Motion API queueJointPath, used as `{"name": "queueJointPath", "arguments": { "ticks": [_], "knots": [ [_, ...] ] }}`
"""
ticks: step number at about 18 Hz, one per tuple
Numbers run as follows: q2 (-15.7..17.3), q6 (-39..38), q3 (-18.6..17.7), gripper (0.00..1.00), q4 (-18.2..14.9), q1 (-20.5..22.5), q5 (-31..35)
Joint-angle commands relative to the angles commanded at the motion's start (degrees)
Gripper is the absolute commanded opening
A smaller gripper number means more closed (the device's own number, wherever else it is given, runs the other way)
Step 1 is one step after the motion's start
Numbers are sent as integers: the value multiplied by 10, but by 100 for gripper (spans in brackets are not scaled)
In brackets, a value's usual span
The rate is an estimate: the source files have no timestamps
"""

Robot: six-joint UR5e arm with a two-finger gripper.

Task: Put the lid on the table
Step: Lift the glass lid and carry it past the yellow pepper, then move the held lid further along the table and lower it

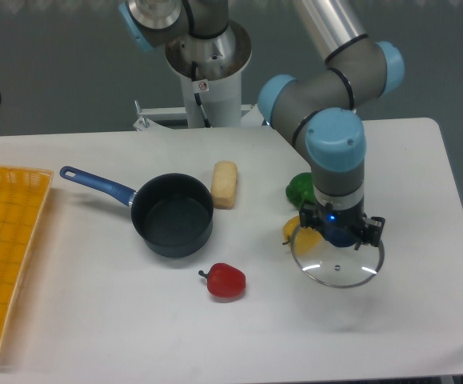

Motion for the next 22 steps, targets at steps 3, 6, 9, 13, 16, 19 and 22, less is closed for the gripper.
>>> {"name": "queueJointPath", "arguments": {
  "ticks": [3,6,9,13,16,19,22],
  "knots": [
    [-9,0,3,61,3,4,0],
    [-24,0,11,61,18,4,1],
    [-37,3,11,61,38,5,1],
    [-45,11,15,61,38,11,3],
    [-60,11,26,61,38,12,3],
    [-75,12,36,61,39,12,3],
    [-79,13,37,61,40,12,3]
  ]
}}
